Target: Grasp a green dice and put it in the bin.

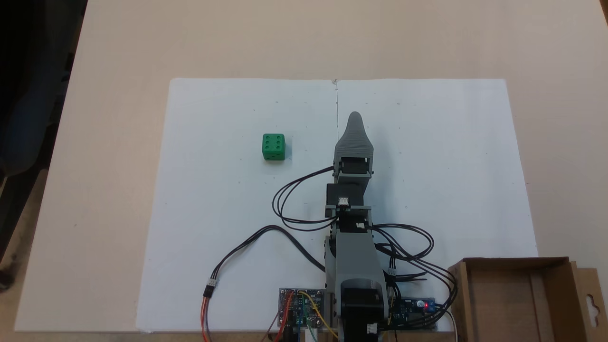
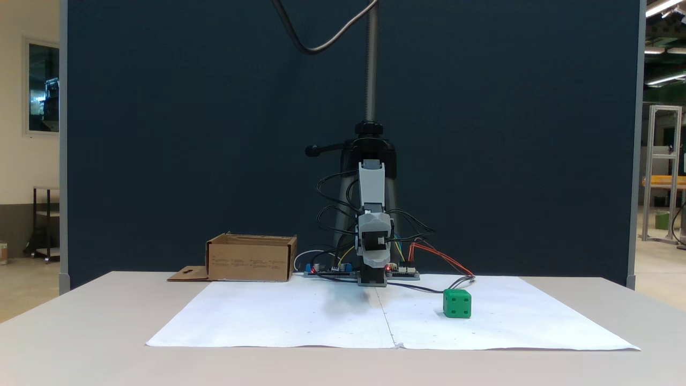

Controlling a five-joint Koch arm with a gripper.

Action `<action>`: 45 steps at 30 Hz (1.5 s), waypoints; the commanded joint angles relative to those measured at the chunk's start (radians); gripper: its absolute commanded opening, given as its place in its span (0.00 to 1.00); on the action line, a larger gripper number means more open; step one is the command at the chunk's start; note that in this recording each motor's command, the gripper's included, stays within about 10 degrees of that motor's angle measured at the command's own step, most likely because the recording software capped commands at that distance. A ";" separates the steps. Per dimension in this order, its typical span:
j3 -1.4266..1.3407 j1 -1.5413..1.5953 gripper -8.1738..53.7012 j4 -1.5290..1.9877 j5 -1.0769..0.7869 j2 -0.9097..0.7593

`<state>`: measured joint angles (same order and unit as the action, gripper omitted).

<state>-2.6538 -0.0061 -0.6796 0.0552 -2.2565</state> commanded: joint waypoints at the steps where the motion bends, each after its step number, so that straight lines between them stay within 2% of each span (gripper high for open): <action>1: -0.175 0.020 0.84 -0.175 -0.077 -0.107; 13: -0.175 -0.003 0.82 -0.175 -0.078 -0.106; 14: 0.020 -0.012 0.82 0.149 -0.078 -0.107; 17: 0.100 -0.012 0.84 0.310 -0.078 -0.106; 36: 0.446 -0.012 0.81 0.973 -0.078 -0.097; 45: 0.681 -0.012 0.82 1.293 -0.075 0.017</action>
<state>-2.0586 -0.0107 0.5354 0.0414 -2.2304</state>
